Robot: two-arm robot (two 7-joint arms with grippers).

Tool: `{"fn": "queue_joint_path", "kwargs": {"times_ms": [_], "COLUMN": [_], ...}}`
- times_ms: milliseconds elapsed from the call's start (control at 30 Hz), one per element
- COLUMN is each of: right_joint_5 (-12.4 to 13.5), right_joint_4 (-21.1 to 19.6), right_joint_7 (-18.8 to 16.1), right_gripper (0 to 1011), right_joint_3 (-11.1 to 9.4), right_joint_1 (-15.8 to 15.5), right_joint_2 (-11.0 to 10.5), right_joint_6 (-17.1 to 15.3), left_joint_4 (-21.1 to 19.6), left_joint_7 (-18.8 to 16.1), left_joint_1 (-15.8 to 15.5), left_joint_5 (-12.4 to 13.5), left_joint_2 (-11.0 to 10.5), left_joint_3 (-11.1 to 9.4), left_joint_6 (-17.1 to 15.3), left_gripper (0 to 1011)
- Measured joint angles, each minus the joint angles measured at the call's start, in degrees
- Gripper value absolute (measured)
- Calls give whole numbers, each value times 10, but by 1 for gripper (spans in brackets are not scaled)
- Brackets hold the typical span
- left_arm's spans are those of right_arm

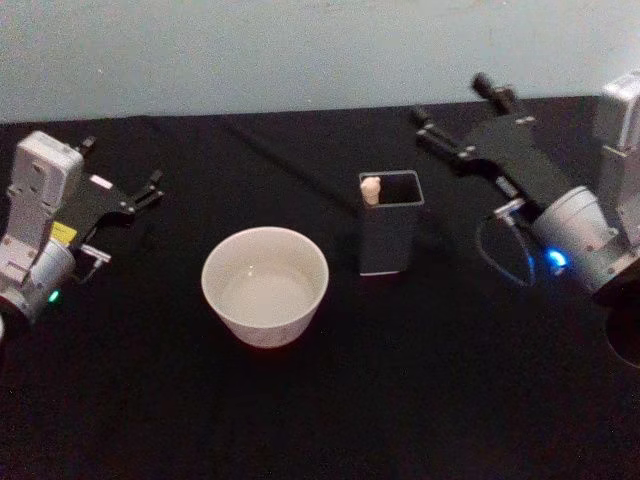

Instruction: Pick up the stirring spoon with one hand, stir inside the cup, then place it back in its original position.

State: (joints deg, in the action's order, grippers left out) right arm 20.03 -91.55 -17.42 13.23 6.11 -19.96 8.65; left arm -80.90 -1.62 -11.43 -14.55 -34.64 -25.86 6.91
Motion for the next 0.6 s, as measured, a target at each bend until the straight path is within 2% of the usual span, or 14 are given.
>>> {"fn": "queue_joint_path", "kwargs": {"times_ms": [167,267,600], "right_joint_5": [-33,-51,-84], "right_joint_4": [13,26,77], "right_joint_7": [45,58,63], "right_gripper": [1000,1002,1000], "right_joint_3": [-20,-22,-15], "right_joint_1": [-9,-13,-12], "right_joint_2": [10,13,28], "right_joint_6": [-6,-14,-38], "left_joint_4": [0,0,0], "left_joint_7": [0,0,0], "left_joint_1": [0,0,0], "left_joint_5": [0,0,0], "left_joint_2": [0,0,0], "left_joint_3": [0,0,0], "left_joint_6": [0,0,0], "left_gripper": [1001,1001,1001]}}
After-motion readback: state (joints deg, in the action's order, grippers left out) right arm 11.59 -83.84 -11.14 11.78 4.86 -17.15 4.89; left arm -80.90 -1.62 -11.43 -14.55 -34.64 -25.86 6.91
